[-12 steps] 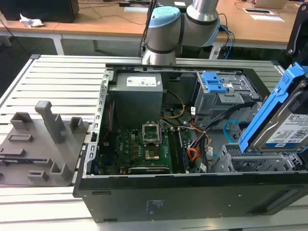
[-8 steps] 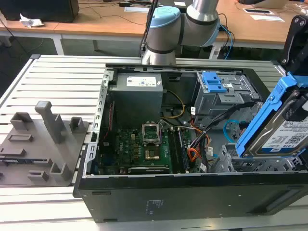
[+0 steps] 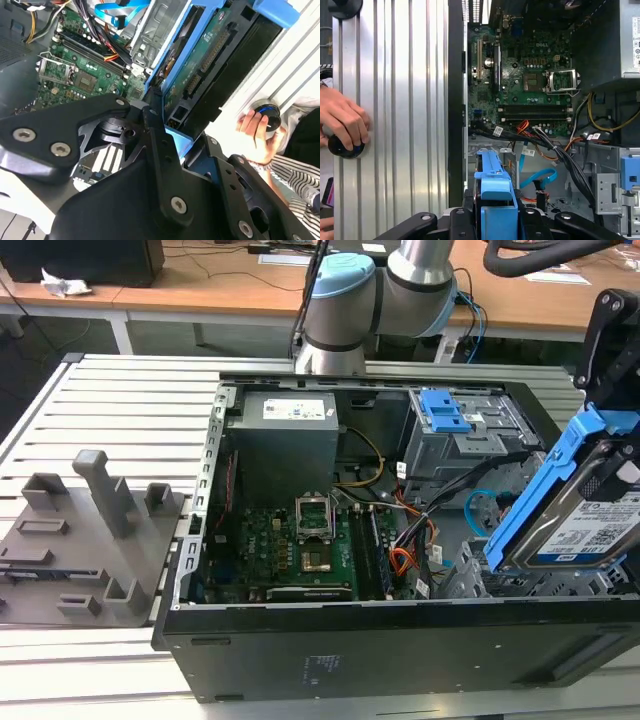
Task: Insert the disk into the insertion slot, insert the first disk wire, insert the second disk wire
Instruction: 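Insert the disk into the insertion slot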
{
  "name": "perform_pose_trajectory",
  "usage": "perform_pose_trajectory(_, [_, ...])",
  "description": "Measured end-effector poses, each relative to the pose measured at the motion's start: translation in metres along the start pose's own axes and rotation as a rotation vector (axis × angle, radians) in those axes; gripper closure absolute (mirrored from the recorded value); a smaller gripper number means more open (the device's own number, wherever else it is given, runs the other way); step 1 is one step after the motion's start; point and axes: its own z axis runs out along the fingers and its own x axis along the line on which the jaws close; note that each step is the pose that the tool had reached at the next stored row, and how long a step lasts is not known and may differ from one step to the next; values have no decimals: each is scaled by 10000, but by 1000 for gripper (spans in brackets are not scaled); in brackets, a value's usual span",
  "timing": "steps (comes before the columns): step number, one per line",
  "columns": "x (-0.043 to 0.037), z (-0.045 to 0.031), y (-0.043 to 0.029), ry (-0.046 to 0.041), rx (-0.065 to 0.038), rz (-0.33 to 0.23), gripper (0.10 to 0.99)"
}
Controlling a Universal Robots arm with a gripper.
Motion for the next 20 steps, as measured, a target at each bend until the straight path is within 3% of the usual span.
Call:
perform_pose_trajectory(2, [-133, 6, 1, -1, 1, 0, 722])
perform_pose_trajectory(7, [-257, 45, -17, -2, -1, -2, 722])
perform_pose_trajectory(12, [-261, 151, -86, 2, -15, -1, 722])
perform_pose_trajectory(20, [-258, 265, -99, -1, -16, -3, 722])
